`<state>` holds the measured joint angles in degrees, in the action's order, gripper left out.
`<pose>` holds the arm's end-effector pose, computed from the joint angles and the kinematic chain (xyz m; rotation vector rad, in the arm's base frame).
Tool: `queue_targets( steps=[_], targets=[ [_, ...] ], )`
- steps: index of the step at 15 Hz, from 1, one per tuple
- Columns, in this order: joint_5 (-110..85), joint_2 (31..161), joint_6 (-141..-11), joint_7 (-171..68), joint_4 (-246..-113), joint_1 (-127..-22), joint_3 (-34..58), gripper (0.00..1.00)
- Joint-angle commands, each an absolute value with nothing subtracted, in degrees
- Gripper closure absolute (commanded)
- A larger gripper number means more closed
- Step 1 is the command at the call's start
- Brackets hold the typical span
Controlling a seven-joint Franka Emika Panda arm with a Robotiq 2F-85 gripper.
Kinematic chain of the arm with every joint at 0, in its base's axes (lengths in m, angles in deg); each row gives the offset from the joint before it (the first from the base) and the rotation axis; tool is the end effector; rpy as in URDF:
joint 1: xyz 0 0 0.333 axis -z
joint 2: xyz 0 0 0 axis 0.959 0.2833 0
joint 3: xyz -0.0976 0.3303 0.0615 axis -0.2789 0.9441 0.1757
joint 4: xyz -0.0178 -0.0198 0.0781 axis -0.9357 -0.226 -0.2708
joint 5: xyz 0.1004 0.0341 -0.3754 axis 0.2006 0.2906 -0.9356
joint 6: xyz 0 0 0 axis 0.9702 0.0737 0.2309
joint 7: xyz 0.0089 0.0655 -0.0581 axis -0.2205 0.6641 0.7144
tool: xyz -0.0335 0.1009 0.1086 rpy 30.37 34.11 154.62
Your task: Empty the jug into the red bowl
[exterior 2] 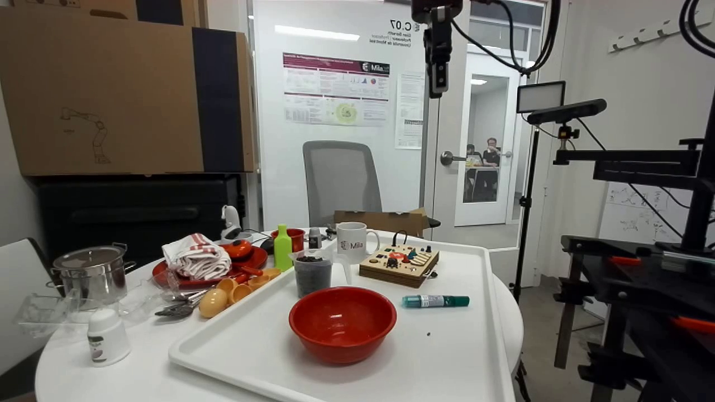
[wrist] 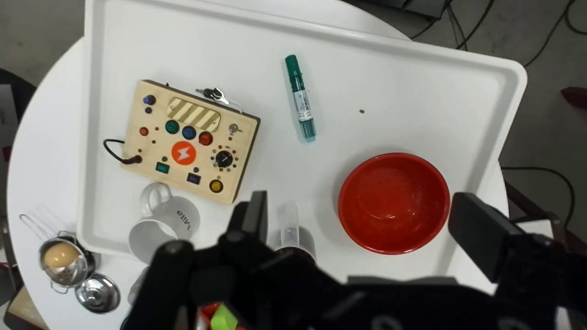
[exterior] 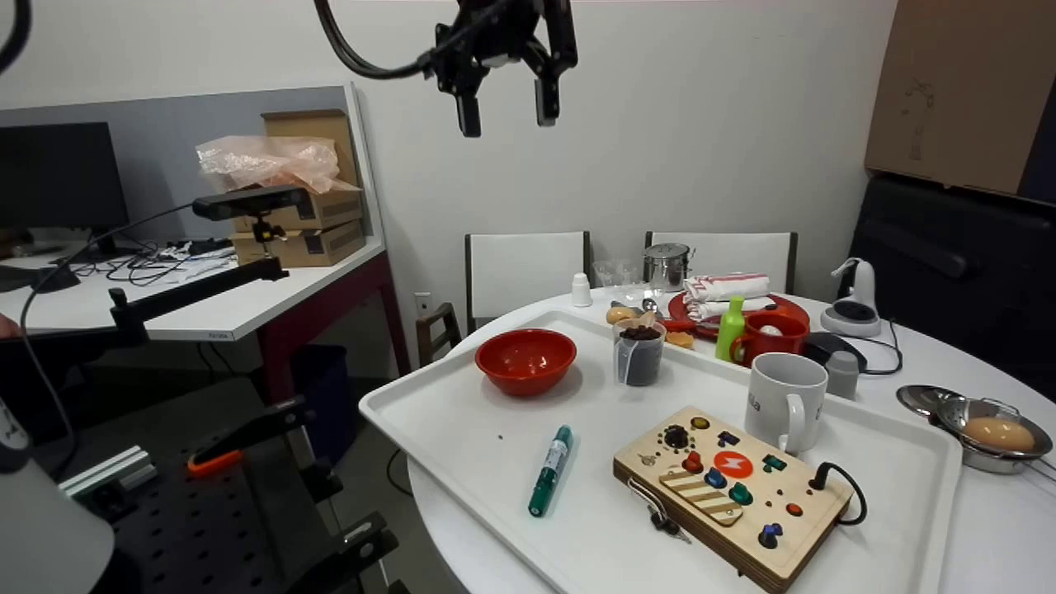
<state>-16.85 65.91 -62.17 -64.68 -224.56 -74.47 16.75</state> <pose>0.4396 0.0018 0.3941 3.0042 0.3802 -0.0853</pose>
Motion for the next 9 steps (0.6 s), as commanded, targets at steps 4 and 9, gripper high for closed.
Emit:
queue_targets(
  steps=[4,9],
  targets=[
    [-16.9,75.54,-63.64,-64.89,-220.19,-74.76,17.09,0.0],
    [-17.18,78.34,-63.09,-64.9,-218.68,-74.53,16.94,0.0]
  ],
)
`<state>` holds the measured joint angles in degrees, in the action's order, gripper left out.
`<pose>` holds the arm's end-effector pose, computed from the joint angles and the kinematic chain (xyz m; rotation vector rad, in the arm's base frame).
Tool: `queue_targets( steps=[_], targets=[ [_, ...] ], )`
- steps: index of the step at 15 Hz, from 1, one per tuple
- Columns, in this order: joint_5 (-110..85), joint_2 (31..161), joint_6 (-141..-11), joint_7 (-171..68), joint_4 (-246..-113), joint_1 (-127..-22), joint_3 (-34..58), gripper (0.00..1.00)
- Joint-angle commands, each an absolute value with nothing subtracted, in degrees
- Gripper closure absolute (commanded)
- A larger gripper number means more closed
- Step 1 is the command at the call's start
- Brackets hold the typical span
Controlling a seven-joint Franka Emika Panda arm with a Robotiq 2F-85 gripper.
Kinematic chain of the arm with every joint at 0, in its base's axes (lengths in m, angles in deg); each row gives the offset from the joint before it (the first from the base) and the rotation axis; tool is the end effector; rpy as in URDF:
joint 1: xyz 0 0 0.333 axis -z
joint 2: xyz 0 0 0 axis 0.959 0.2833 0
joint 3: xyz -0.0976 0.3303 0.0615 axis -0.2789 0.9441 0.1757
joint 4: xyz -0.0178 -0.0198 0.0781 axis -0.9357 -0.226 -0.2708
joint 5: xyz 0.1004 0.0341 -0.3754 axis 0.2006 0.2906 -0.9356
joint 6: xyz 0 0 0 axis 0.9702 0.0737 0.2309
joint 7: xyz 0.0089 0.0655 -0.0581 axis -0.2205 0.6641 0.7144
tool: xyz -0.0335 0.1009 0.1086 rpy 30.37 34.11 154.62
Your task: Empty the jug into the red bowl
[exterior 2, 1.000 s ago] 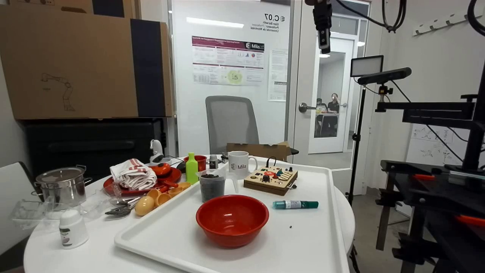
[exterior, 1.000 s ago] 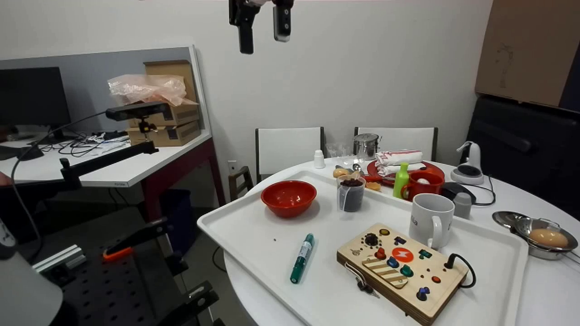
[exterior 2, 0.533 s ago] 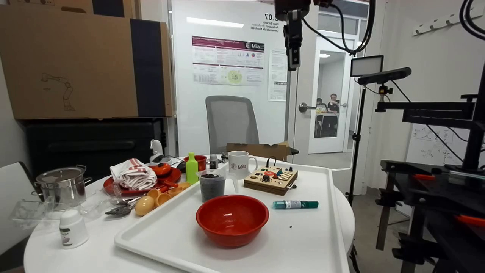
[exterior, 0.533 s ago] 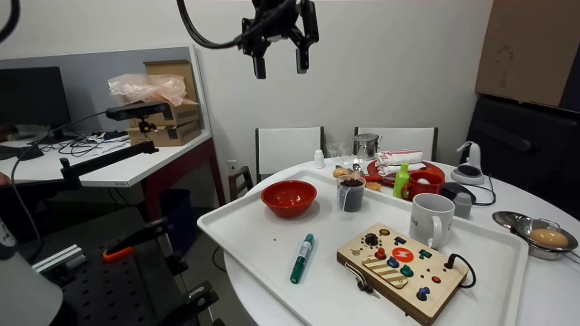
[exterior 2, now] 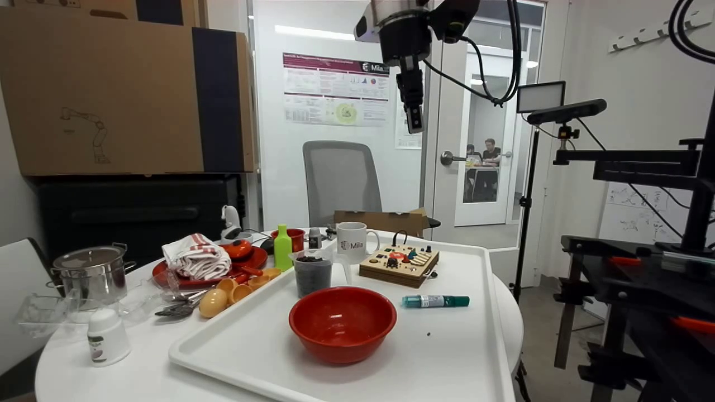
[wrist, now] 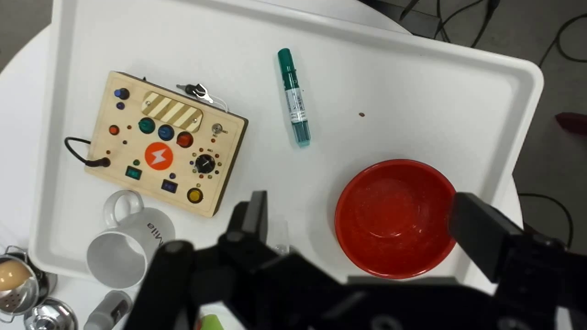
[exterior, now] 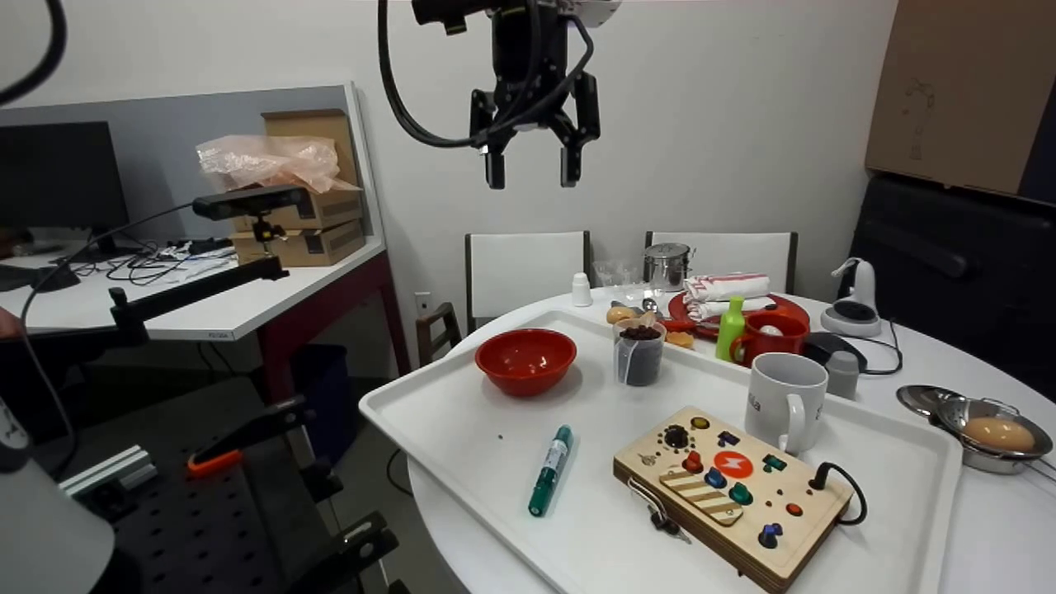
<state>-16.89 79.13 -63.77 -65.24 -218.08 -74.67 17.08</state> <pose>0.4883 0.0083 0.3373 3.0051 0.4232 -0.2207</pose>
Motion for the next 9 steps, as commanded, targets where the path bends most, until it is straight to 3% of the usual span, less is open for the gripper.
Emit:
queue_targets(
  steps=[1,9],
  targets=[
    [-18.23,78.29,-62.34,-63.8,-218.88,-74.47,16.93,0.0],
    [-15.44,88.96,-70.81,-65.99,-216.57,-75.17,18.36,0.0]
  ],
)
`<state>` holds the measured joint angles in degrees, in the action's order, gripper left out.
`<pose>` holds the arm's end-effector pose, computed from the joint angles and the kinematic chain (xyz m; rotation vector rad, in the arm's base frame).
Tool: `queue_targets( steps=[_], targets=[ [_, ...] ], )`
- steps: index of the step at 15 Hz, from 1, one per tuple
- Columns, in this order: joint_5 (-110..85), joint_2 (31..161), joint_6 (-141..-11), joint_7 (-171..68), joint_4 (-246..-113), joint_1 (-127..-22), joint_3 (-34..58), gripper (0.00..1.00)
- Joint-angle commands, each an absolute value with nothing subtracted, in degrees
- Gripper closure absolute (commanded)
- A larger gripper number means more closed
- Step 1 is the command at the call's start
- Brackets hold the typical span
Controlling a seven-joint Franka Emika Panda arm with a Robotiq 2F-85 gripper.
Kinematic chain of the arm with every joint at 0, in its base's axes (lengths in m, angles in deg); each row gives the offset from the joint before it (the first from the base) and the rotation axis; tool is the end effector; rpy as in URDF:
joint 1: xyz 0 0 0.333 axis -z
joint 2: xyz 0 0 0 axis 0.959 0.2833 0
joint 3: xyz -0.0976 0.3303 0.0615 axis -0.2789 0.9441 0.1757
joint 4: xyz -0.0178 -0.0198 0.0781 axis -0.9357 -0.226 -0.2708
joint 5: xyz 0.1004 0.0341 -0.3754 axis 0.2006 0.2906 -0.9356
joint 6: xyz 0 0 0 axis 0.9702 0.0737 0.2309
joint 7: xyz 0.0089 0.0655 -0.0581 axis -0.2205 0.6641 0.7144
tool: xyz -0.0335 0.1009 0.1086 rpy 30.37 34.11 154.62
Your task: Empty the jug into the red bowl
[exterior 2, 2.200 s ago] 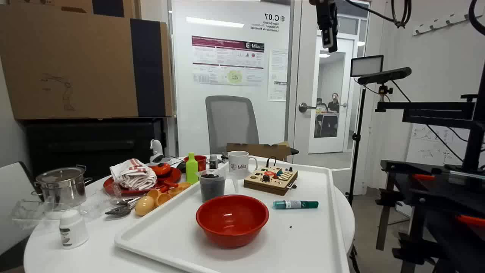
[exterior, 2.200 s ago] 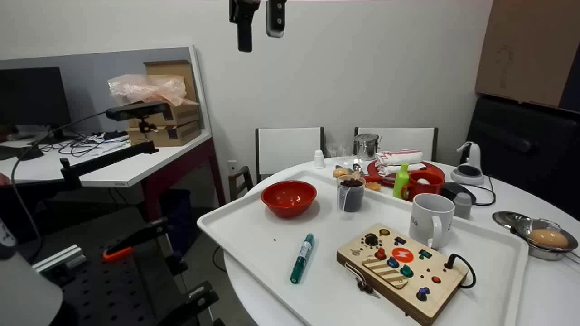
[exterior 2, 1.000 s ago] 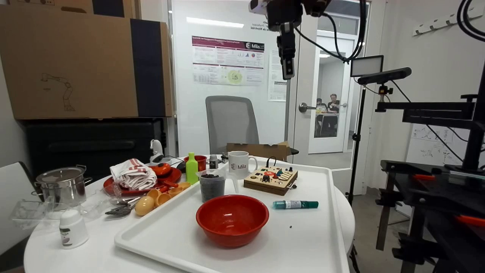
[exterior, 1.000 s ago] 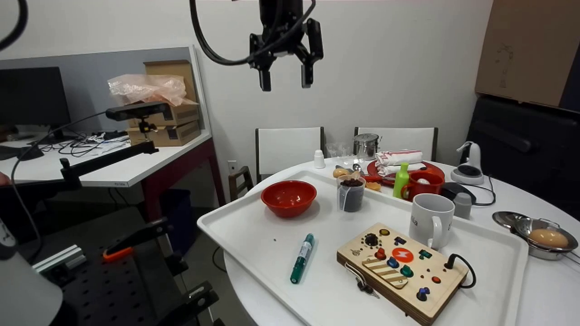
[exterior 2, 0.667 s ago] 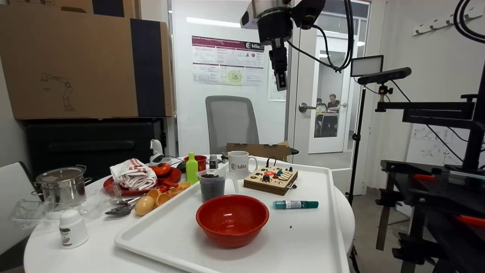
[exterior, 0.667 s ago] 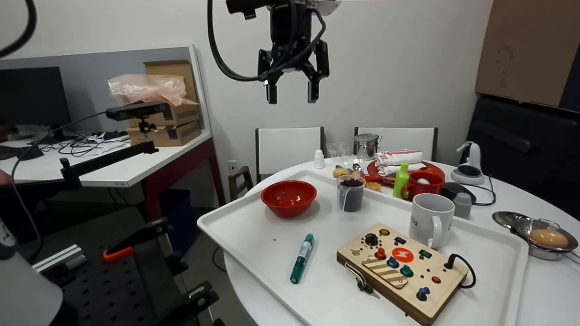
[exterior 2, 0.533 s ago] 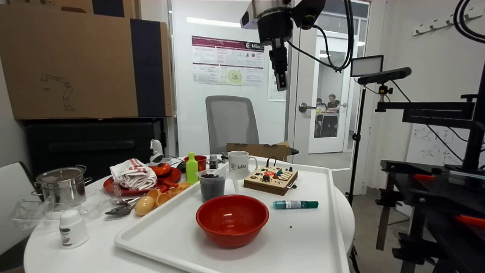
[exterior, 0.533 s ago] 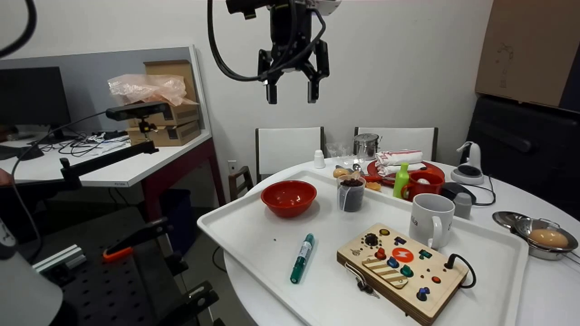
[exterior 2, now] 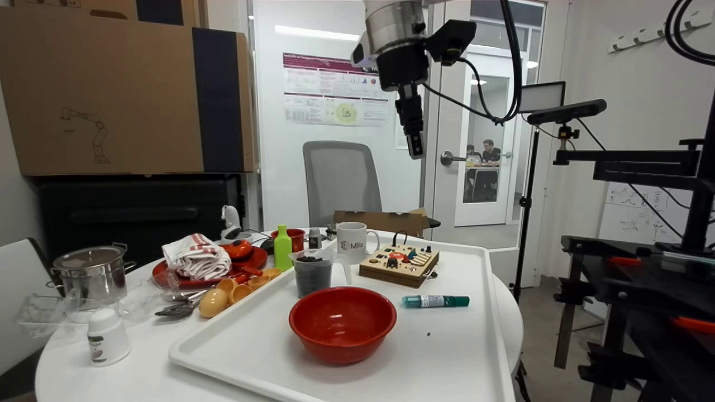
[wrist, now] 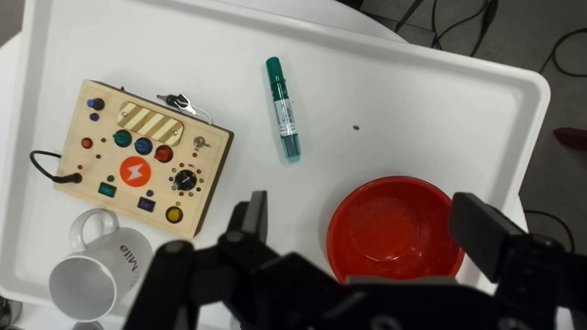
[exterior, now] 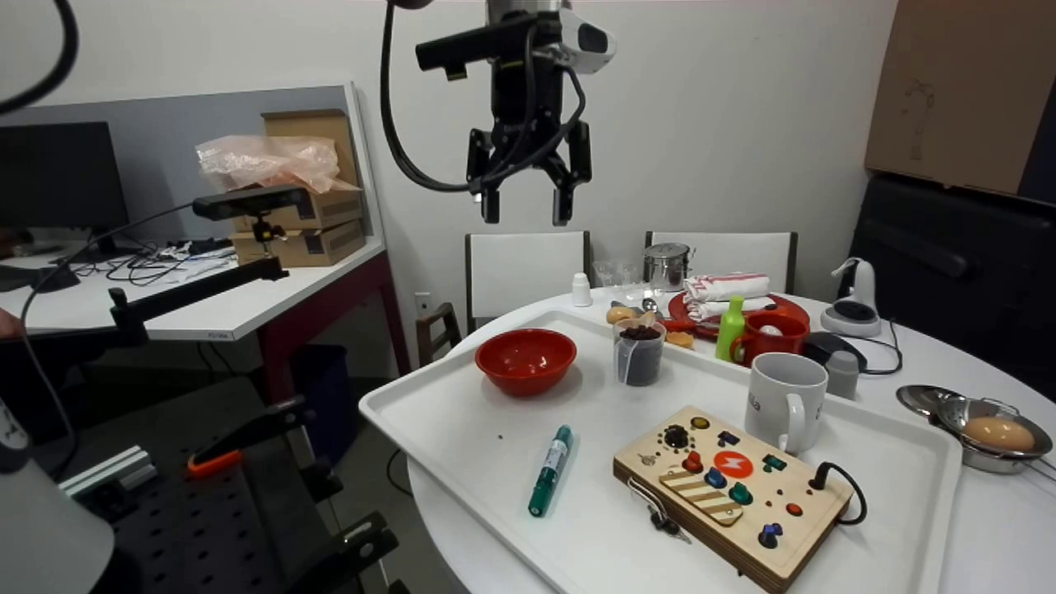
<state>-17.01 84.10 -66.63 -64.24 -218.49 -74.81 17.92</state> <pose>0.4921 0.0178 0.2950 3.0044 0.4367 -0.2845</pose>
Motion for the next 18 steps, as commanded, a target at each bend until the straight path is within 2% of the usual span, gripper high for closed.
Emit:
queue_targets(
  steps=[1,5,9,10,18],
  targets=[
    [-15.93,90.61,-73.12,-65.74,-216.26,-75.19,18.49,0.0],
    [-16.13,97.07,-78.96,-66.07,-213.54,-74.79,18.49,0.0],
    [-17.27,103.12,-78.9,-65.5,-208.85,-74.78,17.86,0.0],
    [-16.9,99.72,-79.14,-64.9,-212.31,-74.94,18.09,0.0],
    [-16.98,101.62,-80.07,-65.62,-211.32,-74.86,18.26,0.0]
  ],
)
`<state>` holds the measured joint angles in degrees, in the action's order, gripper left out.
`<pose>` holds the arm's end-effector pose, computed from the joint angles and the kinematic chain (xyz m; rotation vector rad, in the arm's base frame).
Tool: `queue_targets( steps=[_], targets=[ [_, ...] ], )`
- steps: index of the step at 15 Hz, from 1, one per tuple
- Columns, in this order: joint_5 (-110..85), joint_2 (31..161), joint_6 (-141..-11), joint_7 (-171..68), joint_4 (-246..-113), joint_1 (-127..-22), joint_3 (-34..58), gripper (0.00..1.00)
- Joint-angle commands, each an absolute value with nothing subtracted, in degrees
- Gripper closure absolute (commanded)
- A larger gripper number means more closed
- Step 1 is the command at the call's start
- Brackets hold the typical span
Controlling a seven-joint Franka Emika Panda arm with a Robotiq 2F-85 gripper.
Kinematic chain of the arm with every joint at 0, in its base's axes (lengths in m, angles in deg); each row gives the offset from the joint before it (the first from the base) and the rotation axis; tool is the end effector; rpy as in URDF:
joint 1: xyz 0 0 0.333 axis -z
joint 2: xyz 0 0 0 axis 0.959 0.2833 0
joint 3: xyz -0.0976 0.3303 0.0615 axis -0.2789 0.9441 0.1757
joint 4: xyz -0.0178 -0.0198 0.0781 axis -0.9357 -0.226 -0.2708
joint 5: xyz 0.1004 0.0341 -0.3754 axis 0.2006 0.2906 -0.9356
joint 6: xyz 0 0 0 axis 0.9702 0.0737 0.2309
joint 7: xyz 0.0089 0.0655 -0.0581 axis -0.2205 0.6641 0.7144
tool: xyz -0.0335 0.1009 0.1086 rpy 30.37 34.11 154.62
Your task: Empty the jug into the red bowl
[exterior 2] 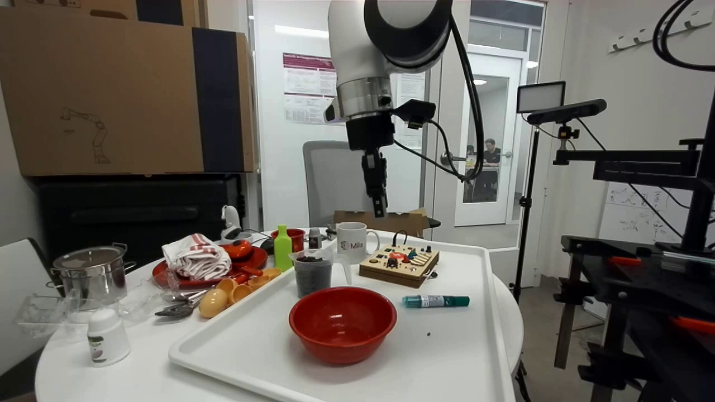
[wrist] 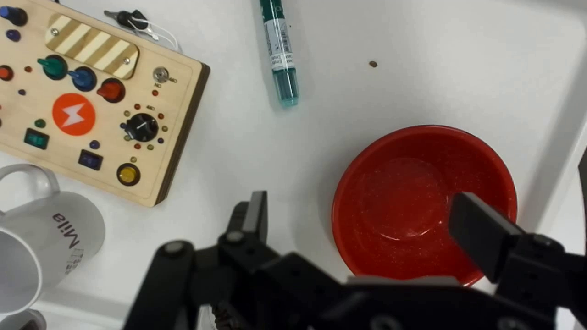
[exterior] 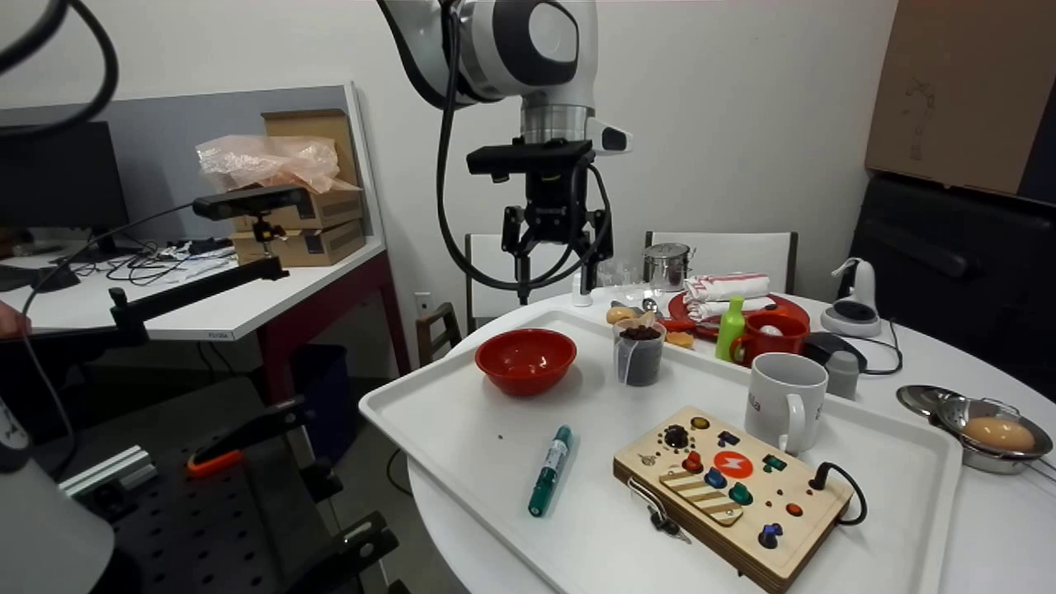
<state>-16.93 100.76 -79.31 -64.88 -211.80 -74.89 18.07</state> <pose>0.5506 0.0287 0.1994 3.0321 0.4884 -0.2119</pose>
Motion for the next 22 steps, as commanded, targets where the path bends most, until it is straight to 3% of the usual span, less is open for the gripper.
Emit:
queue_targets(
  steps=[1,9,22],
  targets=[
    [-16.08,102.53,-82.1,-67.07,-211.09,-74.38,18.89,0.0],
    [-16.23,114.28,-92.51,-73.02,-202.51,-72.54,20.25,0.0],
    [-16.58,124.09,-87.74,-76.39,-190.06,-68.57,19.8,0.0]
  ],
)
